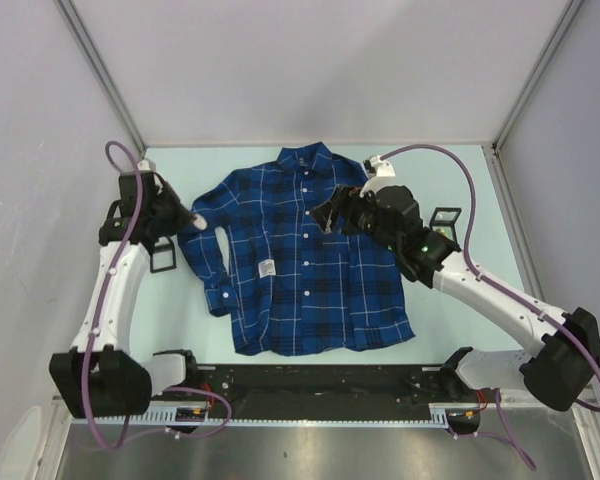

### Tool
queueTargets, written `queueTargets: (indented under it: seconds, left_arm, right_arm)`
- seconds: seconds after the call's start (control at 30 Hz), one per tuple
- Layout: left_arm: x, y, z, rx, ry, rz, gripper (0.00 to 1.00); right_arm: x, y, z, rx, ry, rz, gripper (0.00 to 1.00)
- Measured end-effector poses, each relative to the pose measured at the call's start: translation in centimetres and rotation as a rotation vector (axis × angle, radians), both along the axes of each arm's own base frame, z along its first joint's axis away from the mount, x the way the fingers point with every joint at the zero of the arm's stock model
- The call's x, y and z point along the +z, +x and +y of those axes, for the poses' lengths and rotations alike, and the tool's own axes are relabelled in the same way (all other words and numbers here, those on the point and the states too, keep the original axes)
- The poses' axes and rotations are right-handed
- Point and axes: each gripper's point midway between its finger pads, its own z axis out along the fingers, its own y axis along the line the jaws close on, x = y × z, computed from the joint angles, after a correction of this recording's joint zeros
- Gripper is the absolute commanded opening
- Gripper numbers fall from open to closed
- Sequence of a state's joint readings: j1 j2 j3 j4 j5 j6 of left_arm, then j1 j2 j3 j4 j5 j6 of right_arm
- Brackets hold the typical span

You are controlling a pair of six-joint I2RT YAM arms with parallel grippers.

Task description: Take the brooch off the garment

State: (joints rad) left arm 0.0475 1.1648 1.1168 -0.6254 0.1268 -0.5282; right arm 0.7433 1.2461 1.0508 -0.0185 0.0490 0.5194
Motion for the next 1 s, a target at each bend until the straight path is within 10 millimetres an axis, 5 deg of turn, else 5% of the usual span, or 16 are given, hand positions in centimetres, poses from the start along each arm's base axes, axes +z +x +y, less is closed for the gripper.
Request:
queueTargets:
  seconds: [0.2,0.43,0.67,1.0]
  left_arm:
    - [-6.6,-2.0,8.4,0.257,0.278,0.27,0.0]
    - [-10.5,-3.4,14.4,0.41,0.586,0.483,0.0]
    - [-14.2,-3.8,16.0,0.421,0.703,0.654,0.0]
    - [-14.1,-3.0,16.4,0.428,0.745,0.656,0.0]
  right_arm:
    - [-5.6,-1.8,-0.4,0.088,-0.074,0.121,0.81]
    - [-6.9,-2.9,-0.7,0.158,-0.069,0.154,0.81]
    - [-6.9,-1.6,-3.1,0.108,-0.054,0.152,0.81]
    - [-6.8,-1.6,-3.0,0.123,-0.038,0.141,0.81]
